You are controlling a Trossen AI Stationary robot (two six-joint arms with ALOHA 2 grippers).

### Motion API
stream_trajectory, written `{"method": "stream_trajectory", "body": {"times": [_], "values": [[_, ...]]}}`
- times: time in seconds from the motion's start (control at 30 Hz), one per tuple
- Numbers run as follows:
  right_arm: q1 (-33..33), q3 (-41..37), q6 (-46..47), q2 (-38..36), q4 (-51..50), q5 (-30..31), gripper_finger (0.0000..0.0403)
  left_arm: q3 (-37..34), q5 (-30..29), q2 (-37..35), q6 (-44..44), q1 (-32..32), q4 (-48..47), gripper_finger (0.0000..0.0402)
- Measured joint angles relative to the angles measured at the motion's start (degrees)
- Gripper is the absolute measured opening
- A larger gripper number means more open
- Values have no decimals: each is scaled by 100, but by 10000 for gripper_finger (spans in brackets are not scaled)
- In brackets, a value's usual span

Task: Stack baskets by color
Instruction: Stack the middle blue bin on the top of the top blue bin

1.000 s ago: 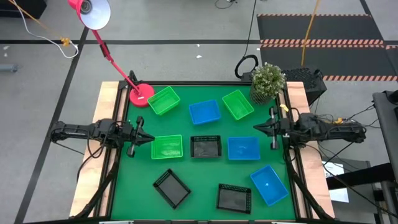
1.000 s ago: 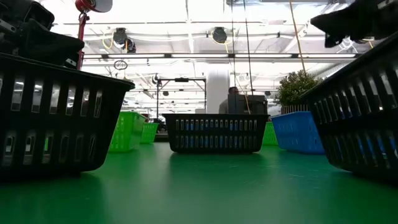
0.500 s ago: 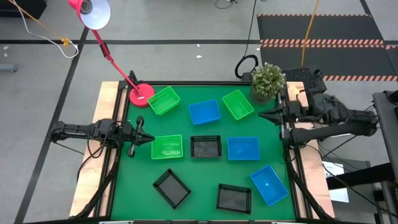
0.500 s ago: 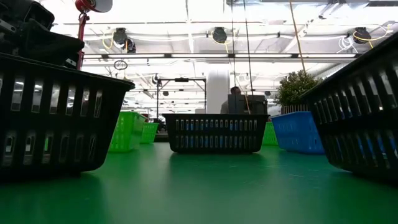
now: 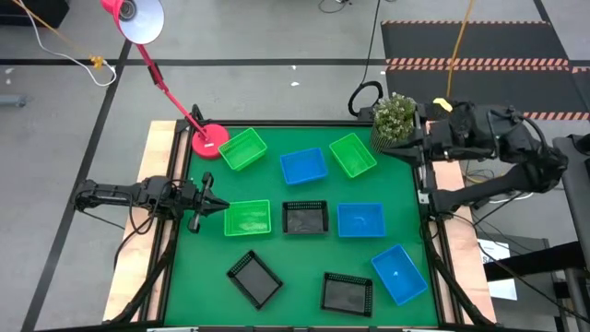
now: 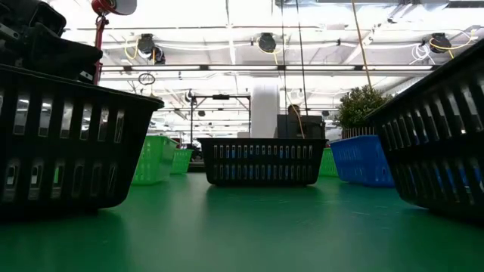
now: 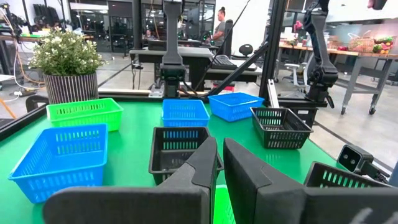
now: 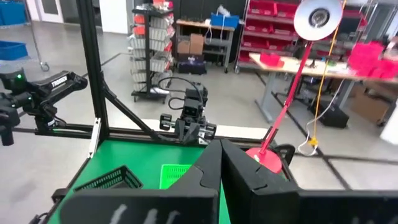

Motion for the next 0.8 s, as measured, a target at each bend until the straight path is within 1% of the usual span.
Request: {"method": "stream_trajectory", "body": {"times": [0.2,0.43,0.53,0.8], "values": [[0,1080,143,712,-558,0,0,1,0,0,0,1,-2,33],[0,1957,145,1330,-1236,9,0,1,1,0,0,1,-1,33],[0,2111,149,1481,-1297,11,0,2,0,0,0,0,-2,33],[0,2121,359,1562,-1309,17,0,1,1,0,0,1,0,33]]}}
